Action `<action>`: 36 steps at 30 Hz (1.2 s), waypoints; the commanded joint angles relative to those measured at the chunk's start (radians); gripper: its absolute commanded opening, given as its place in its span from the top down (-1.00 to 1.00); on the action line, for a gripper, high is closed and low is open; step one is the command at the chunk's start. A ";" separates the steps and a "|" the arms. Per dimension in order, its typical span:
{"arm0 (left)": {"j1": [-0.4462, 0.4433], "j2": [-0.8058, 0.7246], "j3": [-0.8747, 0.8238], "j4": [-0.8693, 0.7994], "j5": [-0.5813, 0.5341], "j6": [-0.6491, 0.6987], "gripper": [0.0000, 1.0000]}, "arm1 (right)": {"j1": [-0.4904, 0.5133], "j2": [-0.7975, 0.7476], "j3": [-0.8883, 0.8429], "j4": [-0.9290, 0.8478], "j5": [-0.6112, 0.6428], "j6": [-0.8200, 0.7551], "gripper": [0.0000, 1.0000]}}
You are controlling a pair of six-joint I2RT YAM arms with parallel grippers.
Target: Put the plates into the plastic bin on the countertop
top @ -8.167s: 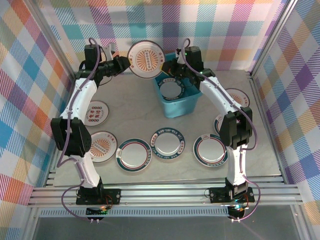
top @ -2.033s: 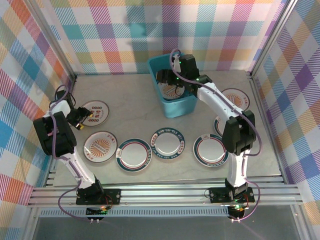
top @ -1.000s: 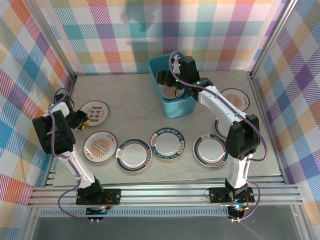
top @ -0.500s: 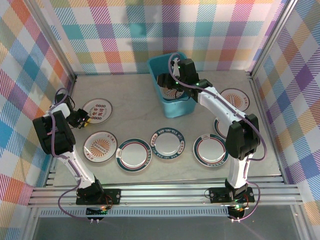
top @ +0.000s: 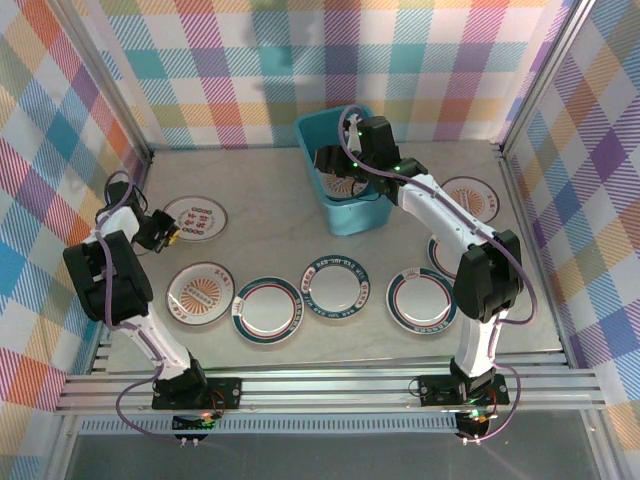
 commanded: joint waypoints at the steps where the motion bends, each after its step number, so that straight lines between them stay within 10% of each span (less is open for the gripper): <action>1: -0.025 -0.058 -0.010 -0.016 0.008 -0.016 0.91 | 0.007 -0.035 -0.005 0.004 0.003 0.000 -0.08; 36: -0.370 -0.105 0.390 0.297 0.402 -0.085 1.00 | -0.058 0.057 0.153 0.004 -0.261 0.102 -0.18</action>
